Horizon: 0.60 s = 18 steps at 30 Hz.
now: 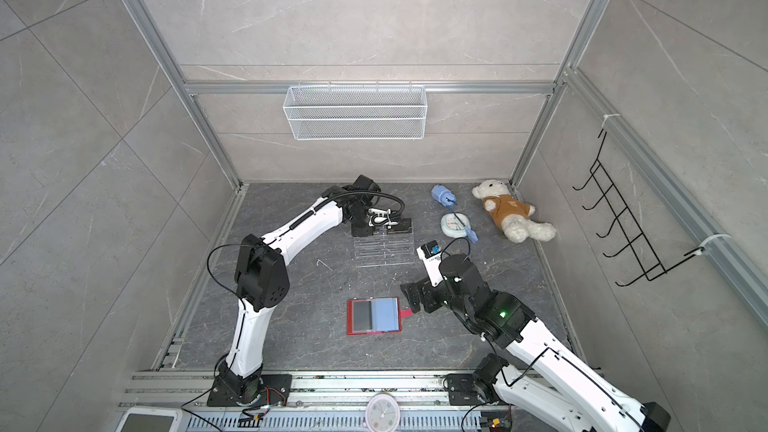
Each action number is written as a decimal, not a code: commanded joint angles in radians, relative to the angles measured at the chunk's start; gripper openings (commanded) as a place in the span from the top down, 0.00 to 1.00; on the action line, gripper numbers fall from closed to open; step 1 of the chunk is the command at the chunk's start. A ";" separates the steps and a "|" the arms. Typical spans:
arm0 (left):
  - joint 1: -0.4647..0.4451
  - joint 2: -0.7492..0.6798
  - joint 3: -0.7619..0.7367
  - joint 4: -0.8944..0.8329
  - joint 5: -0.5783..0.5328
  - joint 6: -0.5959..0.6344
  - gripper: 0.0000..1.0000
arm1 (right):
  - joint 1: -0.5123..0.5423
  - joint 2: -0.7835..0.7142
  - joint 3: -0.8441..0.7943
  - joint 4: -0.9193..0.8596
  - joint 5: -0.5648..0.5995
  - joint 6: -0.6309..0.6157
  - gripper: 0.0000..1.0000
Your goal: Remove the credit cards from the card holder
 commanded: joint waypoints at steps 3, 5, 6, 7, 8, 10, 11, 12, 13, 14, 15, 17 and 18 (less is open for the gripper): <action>-0.002 -0.016 0.001 0.052 -0.047 -0.023 0.68 | -0.001 0.008 0.002 0.005 -0.014 -0.002 0.00; -0.002 -0.016 0.001 0.076 -0.062 -0.024 0.67 | 0.000 0.010 0.003 0.007 -0.016 -0.003 0.00; 0.000 -0.017 0.002 0.084 -0.064 -0.026 0.66 | -0.001 0.011 0.004 0.007 -0.016 -0.003 0.00; 0.001 -0.018 0.002 0.093 -0.065 -0.028 0.66 | 0.000 0.012 0.005 0.007 -0.017 -0.002 0.00; 0.001 -0.019 0.006 0.105 -0.073 -0.028 0.65 | -0.001 0.014 0.004 0.007 -0.017 -0.003 0.00; 0.003 -0.017 0.014 0.115 -0.080 -0.026 0.63 | 0.000 0.017 0.006 0.007 -0.018 -0.003 0.00; 0.004 -0.014 0.020 0.119 -0.082 -0.026 0.63 | -0.001 0.017 0.005 0.007 -0.019 -0.004 0.00; 0.007 -0.010 0.026 0.121 -0.085 -0.025 0.63 | -0.001 0.018 0.005 0.008 -0.018 -0.004 0.00; 0.012 -0.002 0.037 0.121 -0.088 -0.027 0.62 | -0.001 0.019 0.005 0.010 -0.018 -0.004 0.00; 0.015 0.005 0.049 0.117 -0.089 -0.032 0.62 | -0.001 0.019 0.002 0.011 -0.019 -0.004 0.00; 0.019 0.009 0.057 0.113 -0.088 -0.035 0.62 | -0.001 0.020 0.001 0.012 -0.019 -0.004 0.00; 0.020 0.003 0.064 0.112 -0.081 -0.040 0.62 | -0.001 0.020 0.000 0.013 -0.020 -0.002 0.00; 0.020 -0.006 0.060 0.119 -0.075 -0.044 0.61 | -0.001 0.022 -0.002 0.013 -0.020 -0.002 0.00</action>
